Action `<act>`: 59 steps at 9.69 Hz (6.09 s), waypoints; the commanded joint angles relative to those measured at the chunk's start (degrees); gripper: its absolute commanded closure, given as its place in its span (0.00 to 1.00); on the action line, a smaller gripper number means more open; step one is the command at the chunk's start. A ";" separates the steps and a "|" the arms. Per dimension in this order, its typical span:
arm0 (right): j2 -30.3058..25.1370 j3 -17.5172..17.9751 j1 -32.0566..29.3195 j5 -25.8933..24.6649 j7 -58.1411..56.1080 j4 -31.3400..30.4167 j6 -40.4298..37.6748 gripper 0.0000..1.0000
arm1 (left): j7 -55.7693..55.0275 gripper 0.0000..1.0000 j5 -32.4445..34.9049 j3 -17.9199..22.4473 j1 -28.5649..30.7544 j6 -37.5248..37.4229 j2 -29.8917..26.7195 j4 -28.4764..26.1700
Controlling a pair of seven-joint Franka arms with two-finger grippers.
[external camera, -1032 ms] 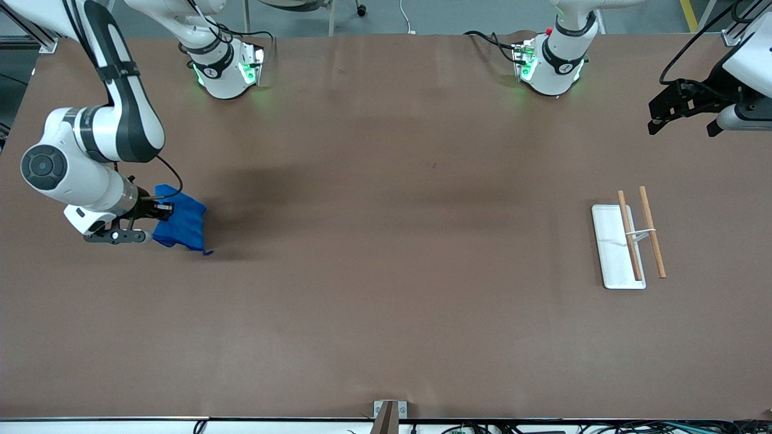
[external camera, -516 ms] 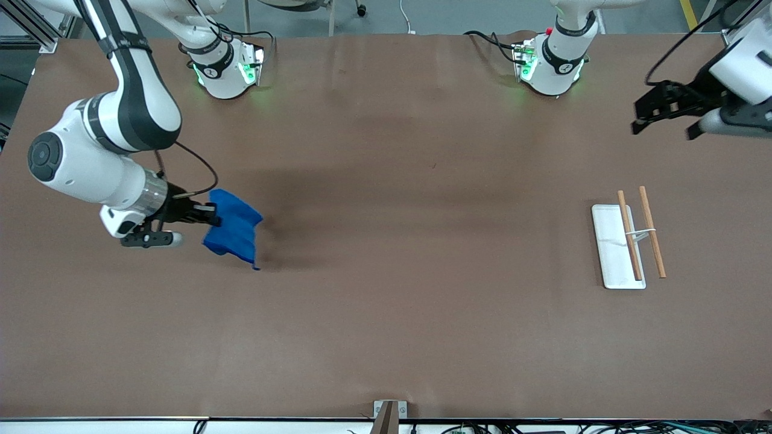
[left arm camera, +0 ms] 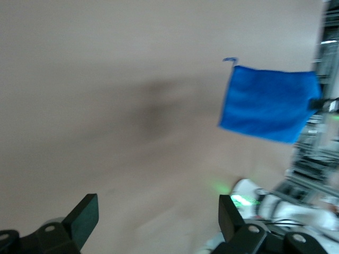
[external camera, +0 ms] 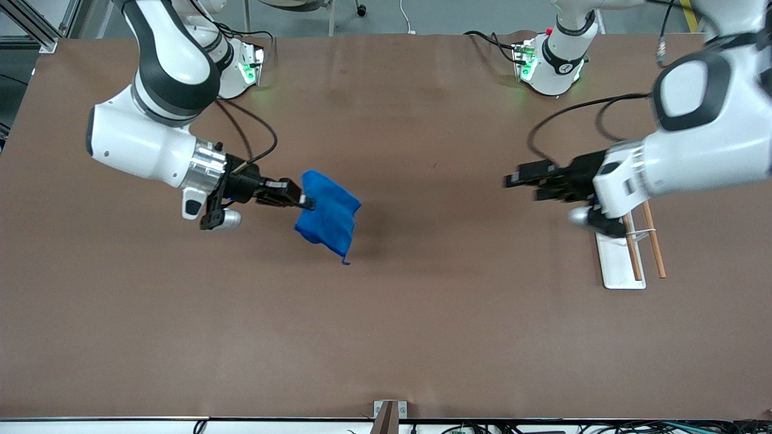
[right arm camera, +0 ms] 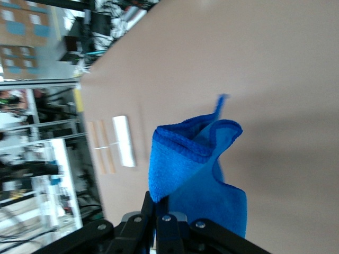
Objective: Right arm passes towel to left arm to hang
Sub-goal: 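Grasp the hanging towel with the left gripper beside the right gripper, then release the towel from the right gripper while the left gripper carries it away, then lower the towel with the left gripper over the wooden dowels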
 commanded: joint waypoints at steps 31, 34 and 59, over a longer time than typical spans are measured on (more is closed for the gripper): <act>3.93 14.55 2.00 27.30 -0.14 4.94 16.63 0.50 | 33.92 1.00 -55.65 -6.62 6.84 -20.88 26.54 -7.83; 2.09 14.03 -1.06 24.68 -0.15 1.78 15.94 0.00 | 26.82 1.00 -54.08 -5.92 8.95 -17.12 22.77 -7.65; -12.86 -30.98 -3.97 -58.57 2.14 20.06 -47.26 0.00 | 3.59 0.99 44.54 -3.36 34.19 13.66 17.57 1.75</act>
